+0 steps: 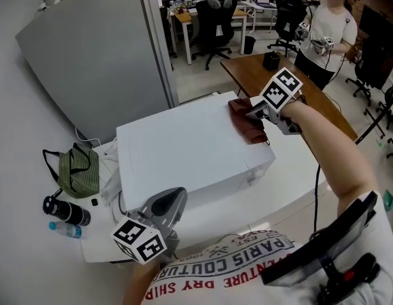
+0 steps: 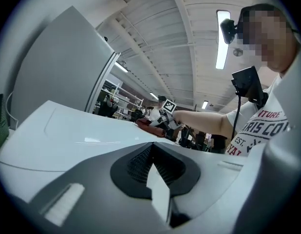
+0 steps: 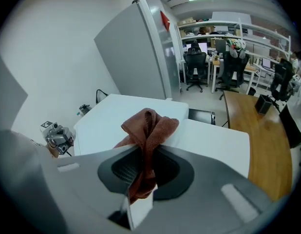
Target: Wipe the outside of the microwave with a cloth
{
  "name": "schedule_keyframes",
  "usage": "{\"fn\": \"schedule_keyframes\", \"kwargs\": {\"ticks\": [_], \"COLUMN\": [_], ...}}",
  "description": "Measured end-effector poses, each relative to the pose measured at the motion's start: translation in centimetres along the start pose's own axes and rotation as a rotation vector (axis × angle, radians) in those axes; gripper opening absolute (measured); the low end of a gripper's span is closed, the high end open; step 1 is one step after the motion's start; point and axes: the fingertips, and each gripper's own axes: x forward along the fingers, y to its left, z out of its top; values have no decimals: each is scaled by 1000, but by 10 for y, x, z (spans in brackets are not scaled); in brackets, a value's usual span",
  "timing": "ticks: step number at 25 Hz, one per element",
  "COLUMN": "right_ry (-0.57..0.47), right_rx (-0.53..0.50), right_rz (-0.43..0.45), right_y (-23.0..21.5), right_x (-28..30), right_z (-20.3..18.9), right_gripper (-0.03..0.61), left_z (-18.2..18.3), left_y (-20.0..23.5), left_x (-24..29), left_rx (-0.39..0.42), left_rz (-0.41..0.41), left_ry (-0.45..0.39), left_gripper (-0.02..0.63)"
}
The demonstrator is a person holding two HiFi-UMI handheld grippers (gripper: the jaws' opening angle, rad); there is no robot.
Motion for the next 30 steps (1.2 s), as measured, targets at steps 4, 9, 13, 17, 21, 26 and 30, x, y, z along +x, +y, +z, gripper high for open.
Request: {"fn": "schedule_keyframes", "kwargs": {"ticks": [4, 9, 13, 17, 21, 26, 30], "right_ry": [-34, -28, -41, -49, -45, 22, 85], "right_rx": [52, 0, -92, -175, -276, -403, -473], "right_rz": [18, 46, 81, 153, 209, 310, 331], "right_y": [-9, 13, 47, 97, 155, 239, 286], "right_x": [-6, -10, 0, 35, 74, 149, 192], "right_z": [-7, 13, 47, 85, 123, 157, 168], "right_gripper": [49, 46, 46, 46, 46, 47, 48], "left_z": [2, 4, 0, -3, -5, -19, -27], "left_y": [-5, -5, 0, 9, 21, 34, 41], "left_x": [8, -1, -24, -63, -110, -188, -237], "left_rx": [6, 7, 23, 13, -6, -51, -91], "left_rz": [-22, -9, 60, 144, 245, 448, 540], "left_ry": [6, -3, -2, -25, -47, -97, -138], "left_gripper": [6, 6, 6, 6, 6, 6, 6]}}
